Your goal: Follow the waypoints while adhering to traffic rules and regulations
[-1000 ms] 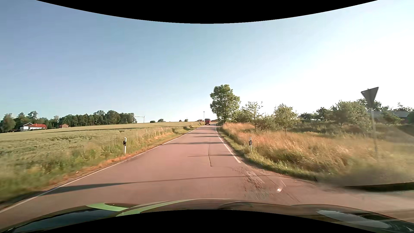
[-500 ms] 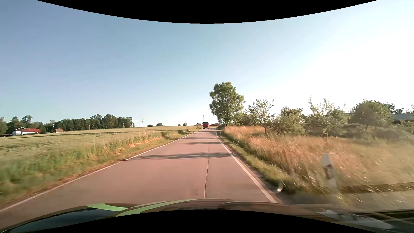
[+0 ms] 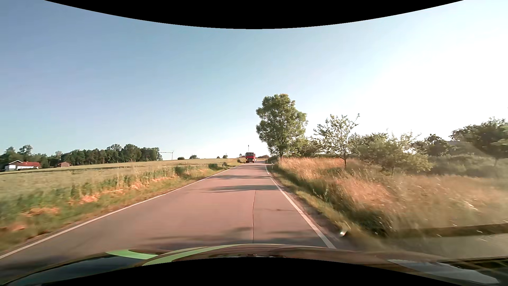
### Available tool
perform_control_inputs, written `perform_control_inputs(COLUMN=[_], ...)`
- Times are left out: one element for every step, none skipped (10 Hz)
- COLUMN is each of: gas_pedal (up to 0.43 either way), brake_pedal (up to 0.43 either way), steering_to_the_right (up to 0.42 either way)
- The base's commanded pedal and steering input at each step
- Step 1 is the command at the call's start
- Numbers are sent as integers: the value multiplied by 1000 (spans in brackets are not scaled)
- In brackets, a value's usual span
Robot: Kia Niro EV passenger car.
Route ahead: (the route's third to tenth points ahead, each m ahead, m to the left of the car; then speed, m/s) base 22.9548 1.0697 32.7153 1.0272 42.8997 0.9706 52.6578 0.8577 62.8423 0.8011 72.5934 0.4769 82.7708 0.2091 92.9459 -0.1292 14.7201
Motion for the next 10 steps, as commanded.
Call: perform_control_inputs(gas_pedal=[299,299,299,299,299,299,299,299,299,299], brake_pedal=[0,0,0,0,0,0,0,0,0,0], steering_to_the_right=[2,2,1,2,2,2,2,2,2,2])
